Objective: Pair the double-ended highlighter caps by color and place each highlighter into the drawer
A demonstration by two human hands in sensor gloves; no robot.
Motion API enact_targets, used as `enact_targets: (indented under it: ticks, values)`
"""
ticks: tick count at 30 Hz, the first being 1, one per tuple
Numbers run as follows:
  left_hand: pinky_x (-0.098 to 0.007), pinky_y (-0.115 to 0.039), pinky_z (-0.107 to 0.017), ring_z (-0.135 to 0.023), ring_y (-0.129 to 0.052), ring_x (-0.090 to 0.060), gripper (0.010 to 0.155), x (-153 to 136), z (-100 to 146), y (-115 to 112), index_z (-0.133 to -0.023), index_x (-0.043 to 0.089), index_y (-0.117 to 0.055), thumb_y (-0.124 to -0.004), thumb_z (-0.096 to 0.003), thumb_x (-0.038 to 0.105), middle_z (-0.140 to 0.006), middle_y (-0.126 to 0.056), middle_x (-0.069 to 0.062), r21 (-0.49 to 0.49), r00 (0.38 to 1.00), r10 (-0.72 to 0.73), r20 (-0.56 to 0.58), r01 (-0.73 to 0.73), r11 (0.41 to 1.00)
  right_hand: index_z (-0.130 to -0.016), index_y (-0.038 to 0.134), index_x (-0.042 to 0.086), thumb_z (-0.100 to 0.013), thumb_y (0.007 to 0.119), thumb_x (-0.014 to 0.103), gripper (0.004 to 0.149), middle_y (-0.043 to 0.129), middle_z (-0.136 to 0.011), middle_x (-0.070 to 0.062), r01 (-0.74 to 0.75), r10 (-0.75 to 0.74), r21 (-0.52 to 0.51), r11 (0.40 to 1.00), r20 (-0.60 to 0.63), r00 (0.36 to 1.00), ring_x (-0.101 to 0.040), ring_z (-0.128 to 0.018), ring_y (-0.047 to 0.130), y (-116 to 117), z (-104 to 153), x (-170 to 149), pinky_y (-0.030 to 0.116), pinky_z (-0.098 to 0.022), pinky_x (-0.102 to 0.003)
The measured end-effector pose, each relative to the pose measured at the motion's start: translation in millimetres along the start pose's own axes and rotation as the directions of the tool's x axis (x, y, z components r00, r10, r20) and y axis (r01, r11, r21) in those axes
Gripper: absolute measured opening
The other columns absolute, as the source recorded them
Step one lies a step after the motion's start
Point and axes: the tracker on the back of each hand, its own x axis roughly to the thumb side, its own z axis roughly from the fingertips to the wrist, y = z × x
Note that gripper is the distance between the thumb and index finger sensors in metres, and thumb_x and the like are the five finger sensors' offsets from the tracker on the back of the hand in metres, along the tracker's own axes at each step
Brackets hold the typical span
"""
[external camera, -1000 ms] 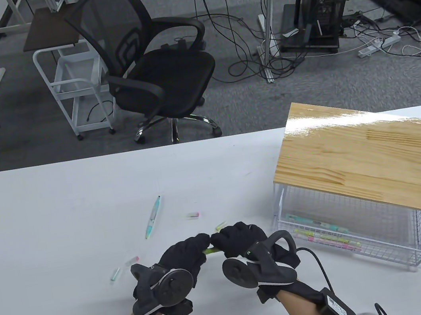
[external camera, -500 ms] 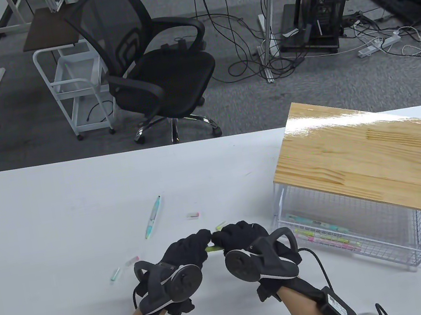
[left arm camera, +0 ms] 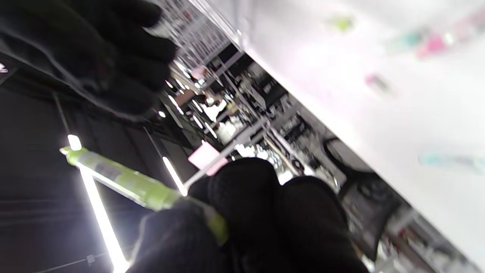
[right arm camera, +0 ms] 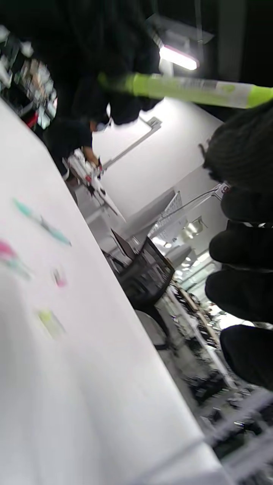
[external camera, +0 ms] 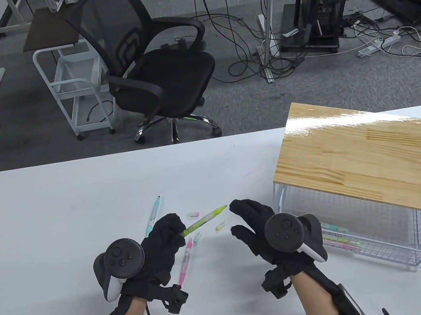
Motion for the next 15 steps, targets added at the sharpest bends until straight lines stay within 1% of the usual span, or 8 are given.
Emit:
enact_targets:
  ticks: [2, 4, 7, 9, 11, 12, 14, 15]
  values:
    - [-0.042, -0.085, -0.070, -0.078, -0.096, -0.012, 0.056, 4.9, -1.1, -9.2, -0.107, 0.025, -0.051, -0.072, -0.0549, 0.029, -0.099, -0.081, 0.003, -0.043, 0.999, 0.033, 0.013, -0.033, 0.999, -0.117, 0.046, 0.028, -0.057, 0.070, 0.045, 0.067, 0.051, -0.122, -0.016, 0.118, -0.120, 0.052, 0.992, 0.019, 0.993, -0.050, -0.107, 0.060, 3.5, -0.9, 0.7, 0.059, -0.073, -0.067]
    - [-0.042, -0.085, -0.070, -0.078, -0.096, -0.012, 0.056, 10.7, -2.0, -17.2, -0.107, 0.024, -0.051, -0.072, -0.0548, 0.029, -0.099, -0.081, 0.003, -0.059, 0.999, 0.018, 0.035, -0.016, 0.998, -0.117, 0.045, 0.034, -0.057, 0.071, 0.045, 0.066, 0.047, -0.124, -0.015, 0.213, -0.216, 0.088, 0.973, 0.033, 0.976, -0.050, -0.109, 0.056, 6.5, -1.0, 1.7, 0.056, -0.075, -0.067]
    - [-0.041, -0.087, -0.069, -0.077, -0.097, -0.010, 0.056, 17.4, -1.8, -28.2, -0.107, 0.024, -0.051, -0.070, -0.0542, 0.029, -0.099, -0.081, 0.003, -0.069, 0.998, 0.002, 0.063, 0.003, 0.998, -0.112, 0.053, 0.037, -0.056, 0.073, 0.043, 0.060, 0.051, -0.122, -0.014, 0.353, -0.357, 0.090, 0.931, 0.034, 0.933, -0.049, -0.108, 0.058, 11.6, -1.1, 4.0, 0.057, -0.074, -0.067]
    - [-0.041, -0.087, -0.069, -0.077, -0.098, -0.010, 0.056, 18.8, -1.1, -34.0, -0.107, 0.023, -0.050, -0.069, -0.0540, 0.028, -0.098, -0.080, 0.002, -0.074, 0.997, 0.021, 0.073, -0.015, 0.997, -0.107, 0.061, 0.035, -0.056, 0.074, 0.041, 0.053, 0.055, -0.120, -0.013, 0.431, -0.435, 0.087, 0.898, 0.034, 0.900, -0.048, -0.106, 0.061, 13.4, -1.2, 5.6, 0.058, -0.074, -0.066]
    - [-0.041, -0.087, -0.069, -0.077, -0.098, -0.011, 0.056, 18.7, -1.1, -36.8, -0.107, 0.023, -0.050, -0.068, -0.0541, 0.028, -0.098, -0.080, 0.002, -0.089, 0.996, 0.040, 0.079, -0.033, 0.995, -0.105, 0.063, 0.033, -0.057, 0.074, 0.039, 0.050, 0.057, -0.118, -0.012, 0.482, -0.488, 0.106, 0.870, 0.034, 0.872, -0.047, -0.106, 0.062, 14.8, -1.1, 6.7, 0.058, -0.074, -0.066]
    - [-0.041, -0.086, -0.069, -0.077, -0.097, -0.011, 0.056, 18.6, -0.8, -37.1, -0.107, 0.023, -0.049, -0.068, -0.0544, 0.028, -0.098, -0.079, 0.002, -0.088, 0.996, 0.044, 0.080, -0.037, 0.995, -0.105, 0.063, 0.031, -0.057, 0.073, 0.038, 0.049, 0.058, -0.118, -0.012, 0.490, -0.496, 0.108, 0.865, 0.040, 0.867, -0.045, -0.106, 0.062, 15.2, -0.8, 7.2, 0.059, -0.074, -0.065]
    - [-0.042, -0.084, -0.070, -0.079, -0.096, -0.013, 0.057, 18.0, -0.7, -36.2, -0.108, 0.025, -0.048, -0.069, -0.0555, 0.030, -0.100, -0.078, 0.004, -0.071, 0.995, 0.031, 0.092, -0.025, 0.997, -0.105, 0.063, 0.028, -0.057, 0.073, 0.036, 0.049, 0.061, -0.116, -0.013, 0.481, -0.487, 0.079, 0.873, 0.078, 0.870, -0.044, -0.104, 0.066, 14.4, -0.3, 9.9, 0.060, -0.073, -0.064]
    - [-0.044, -0.082, -0.071, -0.082, -0.094, -0.015, 0.058, 16.9, -0.7, -35.1, -0.109, 0.026, -0.047, -0.070, -0.0562, 0.031, -0.102, -0.077, 0.004, -0.076, 0.995, 0.029, 0.091, -0.022, 0.997, -0.105, 0.063, 0.027, -0.058, 0.072, 0.036, 0.049, 0.062, -0.115, -0.013, 0.454, -0.459, 0.077, 0.888, 0.099, 0.883, -0.044, -0.103, 0.068, 11.9, 0.2, 13.0, 0.061, -0.072, -0.064]
